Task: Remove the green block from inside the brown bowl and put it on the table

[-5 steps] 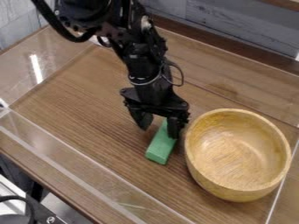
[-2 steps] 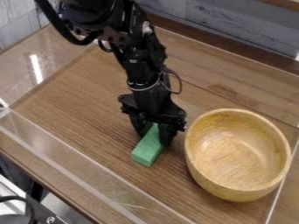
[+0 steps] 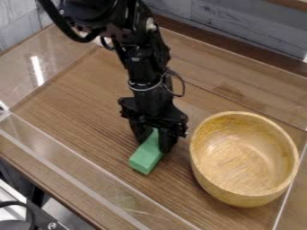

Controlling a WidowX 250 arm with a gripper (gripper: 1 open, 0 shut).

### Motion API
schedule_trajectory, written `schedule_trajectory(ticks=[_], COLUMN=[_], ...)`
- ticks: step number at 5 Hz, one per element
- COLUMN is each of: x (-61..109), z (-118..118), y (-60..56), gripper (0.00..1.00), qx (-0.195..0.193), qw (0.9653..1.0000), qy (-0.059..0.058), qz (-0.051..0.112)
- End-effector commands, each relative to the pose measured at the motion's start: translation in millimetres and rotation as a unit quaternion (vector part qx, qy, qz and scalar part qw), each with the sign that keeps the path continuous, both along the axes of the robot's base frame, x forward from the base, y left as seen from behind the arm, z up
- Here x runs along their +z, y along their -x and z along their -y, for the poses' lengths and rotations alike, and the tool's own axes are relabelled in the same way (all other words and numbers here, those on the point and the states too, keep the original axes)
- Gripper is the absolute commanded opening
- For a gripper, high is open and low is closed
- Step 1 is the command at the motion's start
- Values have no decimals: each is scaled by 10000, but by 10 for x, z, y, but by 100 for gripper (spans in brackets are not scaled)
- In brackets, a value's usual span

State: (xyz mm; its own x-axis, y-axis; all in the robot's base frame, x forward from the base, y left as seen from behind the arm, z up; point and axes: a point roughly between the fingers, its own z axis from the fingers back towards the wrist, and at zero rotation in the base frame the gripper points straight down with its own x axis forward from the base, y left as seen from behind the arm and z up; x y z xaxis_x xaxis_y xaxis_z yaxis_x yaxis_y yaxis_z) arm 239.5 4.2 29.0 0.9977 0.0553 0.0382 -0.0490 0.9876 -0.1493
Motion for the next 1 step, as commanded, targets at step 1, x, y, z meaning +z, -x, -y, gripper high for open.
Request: schedule_trajectory(ticks=[1], x=[208], z=[-55], y=[-93], gripper=[0], qx=[16], qw=[9997], qy=[-51], qz=[235])
